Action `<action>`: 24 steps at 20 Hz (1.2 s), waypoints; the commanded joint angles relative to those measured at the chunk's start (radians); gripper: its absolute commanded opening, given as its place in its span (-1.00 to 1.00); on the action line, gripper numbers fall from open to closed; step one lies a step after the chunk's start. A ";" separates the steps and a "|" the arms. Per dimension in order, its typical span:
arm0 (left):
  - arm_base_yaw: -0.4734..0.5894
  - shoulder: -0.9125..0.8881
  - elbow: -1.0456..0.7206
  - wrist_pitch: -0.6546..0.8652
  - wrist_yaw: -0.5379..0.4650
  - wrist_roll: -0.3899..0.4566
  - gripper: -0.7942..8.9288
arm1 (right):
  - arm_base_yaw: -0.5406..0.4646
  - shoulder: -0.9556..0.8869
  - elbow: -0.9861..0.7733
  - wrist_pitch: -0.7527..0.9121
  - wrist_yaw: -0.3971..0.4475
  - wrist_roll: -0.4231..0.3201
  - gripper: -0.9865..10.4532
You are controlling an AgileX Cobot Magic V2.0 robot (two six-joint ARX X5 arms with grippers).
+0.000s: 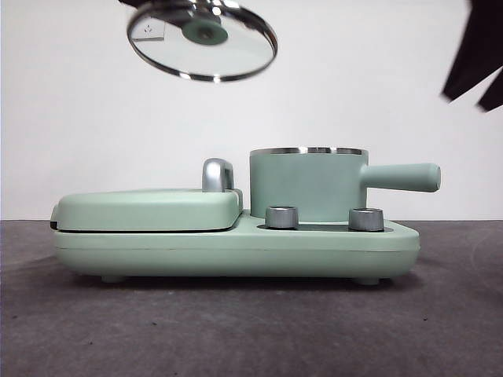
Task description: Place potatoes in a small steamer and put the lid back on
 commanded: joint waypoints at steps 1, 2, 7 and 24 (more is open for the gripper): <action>-0.016 0.049 0.018 0.051 0.007 0.017 -0.81 | 0.005 -0.095 -0.006 -0.017 0.014 0.069 -0.31; -0.021 0.064 0.018 0.068 0.007 0.031 -0.81 | 0.005 -0.128 -0.006 -0.032 0.020 0.083 -0.31; -0.043 0.142 0.018 0.202 0.006 0.086 -0.81 | 0.005 -0.248 -0.006 -0.086 0.024 0.152 -0.31; -0.061 0.450 0.070 0.534 0.007 0.086 -0.81 | 0.005 -0.285 -0.006 -0.312 0.072 0.192 -0.30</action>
